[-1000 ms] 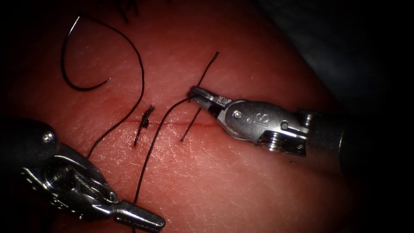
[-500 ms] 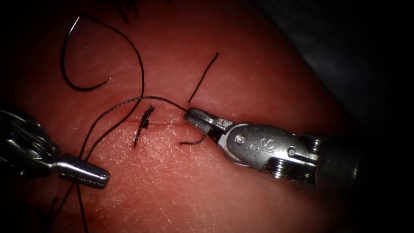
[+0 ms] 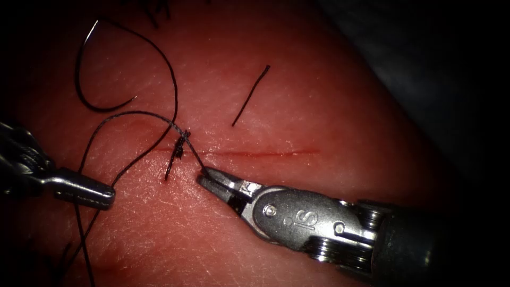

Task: Wound Closure
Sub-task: Use the right gripper to hand over more suture to the left

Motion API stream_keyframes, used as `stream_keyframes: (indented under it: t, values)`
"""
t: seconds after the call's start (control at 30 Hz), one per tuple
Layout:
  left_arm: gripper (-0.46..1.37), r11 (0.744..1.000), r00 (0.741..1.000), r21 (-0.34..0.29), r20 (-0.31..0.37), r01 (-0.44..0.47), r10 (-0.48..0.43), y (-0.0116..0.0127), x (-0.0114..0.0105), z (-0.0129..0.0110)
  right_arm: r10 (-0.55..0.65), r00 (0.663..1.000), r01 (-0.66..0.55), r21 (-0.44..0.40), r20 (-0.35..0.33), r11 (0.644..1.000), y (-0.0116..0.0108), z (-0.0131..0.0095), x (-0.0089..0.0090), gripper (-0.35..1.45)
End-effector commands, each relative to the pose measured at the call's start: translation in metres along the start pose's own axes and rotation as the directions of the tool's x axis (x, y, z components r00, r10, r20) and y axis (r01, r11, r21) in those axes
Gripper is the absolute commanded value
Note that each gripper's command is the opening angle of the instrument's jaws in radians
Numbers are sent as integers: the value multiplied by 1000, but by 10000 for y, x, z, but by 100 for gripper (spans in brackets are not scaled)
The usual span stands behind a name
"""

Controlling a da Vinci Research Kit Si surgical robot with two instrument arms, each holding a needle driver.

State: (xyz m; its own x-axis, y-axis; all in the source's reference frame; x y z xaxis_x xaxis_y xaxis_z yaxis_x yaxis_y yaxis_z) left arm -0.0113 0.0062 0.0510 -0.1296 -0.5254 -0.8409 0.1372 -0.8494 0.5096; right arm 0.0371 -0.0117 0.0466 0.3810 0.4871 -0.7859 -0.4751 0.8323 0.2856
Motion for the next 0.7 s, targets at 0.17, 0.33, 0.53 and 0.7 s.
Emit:
stream_keyframes:
  t: [0.17, 0.33, 0.53, 0.7]
  values:
    - [-35, 1000, 1000, 3, 9, 5, -5, 0, -3, -8, 0, 1000, 0, 0, 1, 1000, 7, 3, -5, 89]
    - [-35, 1000, 1000, 3, 12, 4, -4, 2, -3, -9, 0, 1000, 0, -4, 4, 1000, 15, 8, -11, 116]
    - [-35, 1000, 1000, 2, 12, -8, 8, 2, -3, -9, -1, 1000, 1, 9, 7, 1000, 29, 2, -16, 114]
    - [-35, 1000, 1000, 1, 12, -14, 14, 2, -2, -11, -2, 1000, 2, 13, 8, 1000, 44, -13, -17, 112]
